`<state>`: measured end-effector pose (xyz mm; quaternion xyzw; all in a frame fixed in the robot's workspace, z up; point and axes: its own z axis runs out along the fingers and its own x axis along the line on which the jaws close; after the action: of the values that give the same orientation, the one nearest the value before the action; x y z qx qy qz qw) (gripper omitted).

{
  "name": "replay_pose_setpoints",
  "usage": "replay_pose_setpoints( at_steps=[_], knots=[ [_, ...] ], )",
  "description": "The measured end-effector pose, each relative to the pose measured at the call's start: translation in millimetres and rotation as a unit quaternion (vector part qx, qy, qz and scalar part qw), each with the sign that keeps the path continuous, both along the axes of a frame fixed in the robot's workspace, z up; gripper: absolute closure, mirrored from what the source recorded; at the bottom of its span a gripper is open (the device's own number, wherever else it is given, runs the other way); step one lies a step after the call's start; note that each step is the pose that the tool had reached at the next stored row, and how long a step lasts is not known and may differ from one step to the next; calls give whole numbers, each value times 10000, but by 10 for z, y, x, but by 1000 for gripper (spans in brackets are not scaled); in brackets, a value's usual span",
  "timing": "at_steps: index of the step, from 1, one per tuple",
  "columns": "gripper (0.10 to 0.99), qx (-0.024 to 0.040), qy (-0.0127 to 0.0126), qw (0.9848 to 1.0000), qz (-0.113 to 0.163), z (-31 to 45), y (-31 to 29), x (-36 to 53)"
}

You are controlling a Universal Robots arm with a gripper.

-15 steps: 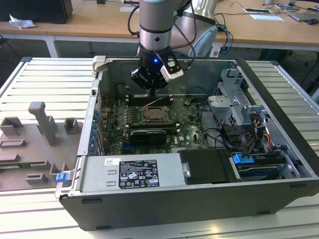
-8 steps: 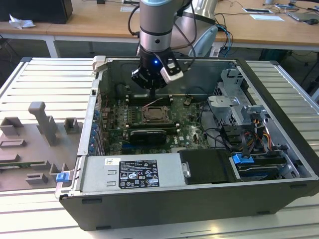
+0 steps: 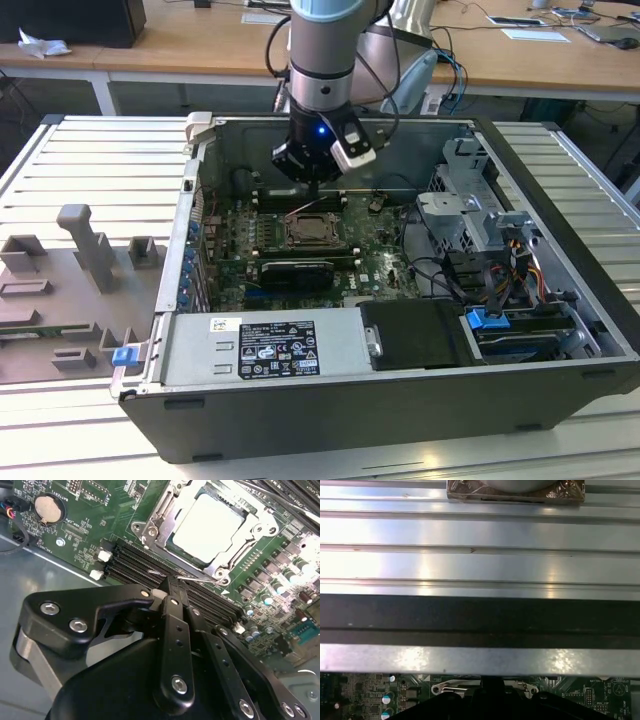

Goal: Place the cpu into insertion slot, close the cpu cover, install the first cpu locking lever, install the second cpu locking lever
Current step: 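Install the first cpu locking lever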

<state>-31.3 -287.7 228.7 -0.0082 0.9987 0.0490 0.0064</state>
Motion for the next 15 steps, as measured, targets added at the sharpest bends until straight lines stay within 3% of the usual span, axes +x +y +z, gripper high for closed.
replay_pose_setpoints(
  at_steps=[15],
  knots=[
    [980, 1, 0, 10000, 0, -126, 0, 97]
  ],
)
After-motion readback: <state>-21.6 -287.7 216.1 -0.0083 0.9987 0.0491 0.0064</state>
